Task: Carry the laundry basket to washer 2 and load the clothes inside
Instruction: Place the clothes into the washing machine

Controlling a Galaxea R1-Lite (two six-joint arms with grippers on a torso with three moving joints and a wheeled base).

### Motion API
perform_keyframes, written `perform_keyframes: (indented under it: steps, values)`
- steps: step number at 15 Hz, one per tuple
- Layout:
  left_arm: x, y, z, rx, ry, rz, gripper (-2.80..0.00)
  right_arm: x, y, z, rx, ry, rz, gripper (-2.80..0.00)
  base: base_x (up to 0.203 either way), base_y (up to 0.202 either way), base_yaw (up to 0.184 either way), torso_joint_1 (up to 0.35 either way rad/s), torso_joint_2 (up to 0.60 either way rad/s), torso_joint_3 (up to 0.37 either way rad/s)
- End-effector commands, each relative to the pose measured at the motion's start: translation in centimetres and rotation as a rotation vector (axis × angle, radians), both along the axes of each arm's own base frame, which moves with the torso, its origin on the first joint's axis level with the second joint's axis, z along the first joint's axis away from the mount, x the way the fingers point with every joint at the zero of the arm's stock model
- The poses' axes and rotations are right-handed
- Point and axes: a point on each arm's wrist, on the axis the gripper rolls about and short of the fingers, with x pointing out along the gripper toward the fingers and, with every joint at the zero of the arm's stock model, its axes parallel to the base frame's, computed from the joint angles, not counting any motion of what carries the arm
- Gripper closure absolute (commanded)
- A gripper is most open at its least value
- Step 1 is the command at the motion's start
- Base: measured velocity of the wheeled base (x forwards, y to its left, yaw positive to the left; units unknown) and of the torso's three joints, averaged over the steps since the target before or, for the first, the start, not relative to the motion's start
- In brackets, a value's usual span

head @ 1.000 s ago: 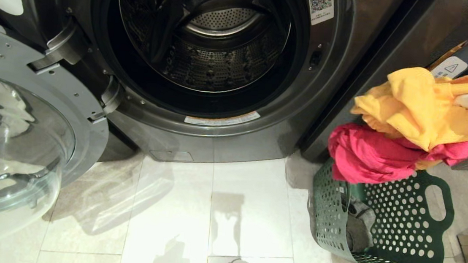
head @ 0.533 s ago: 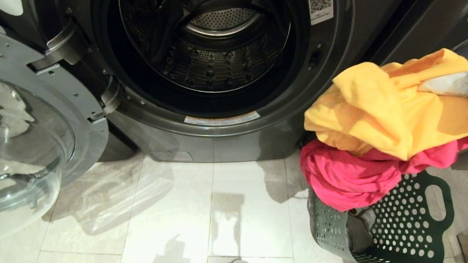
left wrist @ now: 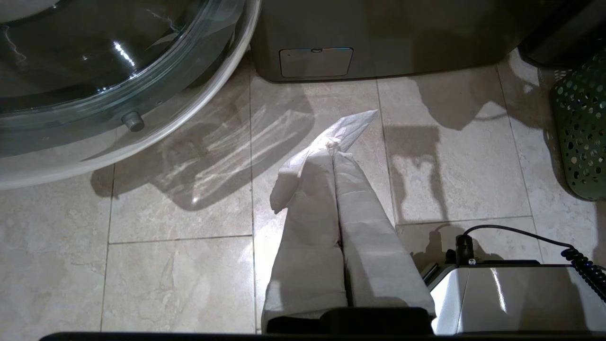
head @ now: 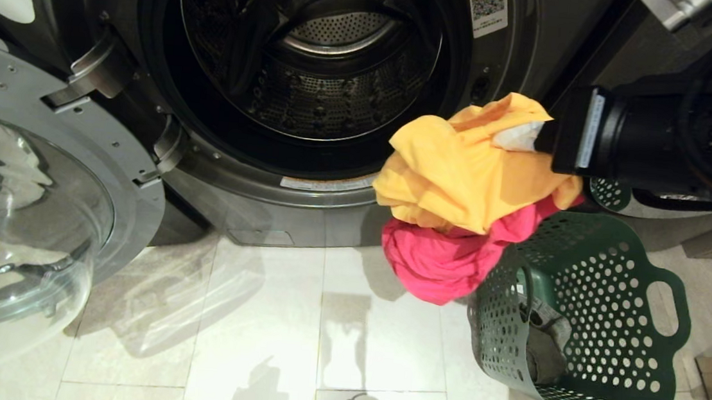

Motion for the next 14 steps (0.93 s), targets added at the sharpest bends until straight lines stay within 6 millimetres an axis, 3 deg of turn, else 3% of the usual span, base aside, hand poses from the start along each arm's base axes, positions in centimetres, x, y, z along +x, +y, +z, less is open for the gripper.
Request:
perform_keyframes:
  steps: [1,10,14]
  values:
    - [0.0,0.0,0.0,0.000,0.002,0.001,0.00,2.3,3.1,-2.1,-0.045,0.031,0.000,0.00,0.000,0.000,0.000,0.000,0.00,0.000]
    - [0.0,0.0,0.0,-0.002,0.001,0.001,0.00,6.9,12.2,-3.3,-0.006,-0.111,-0.105,0.00,0.000,0.000,0.000,0.000,0.00,0.000]
    - [0.0,0.0,0.0,-0.004,0.002,0.001,0.00,8.9,14.8,-1.6,0.017,-0.329,-0.193,0.00,0.000,0.000,0.000,0.000,0.00,0.000]
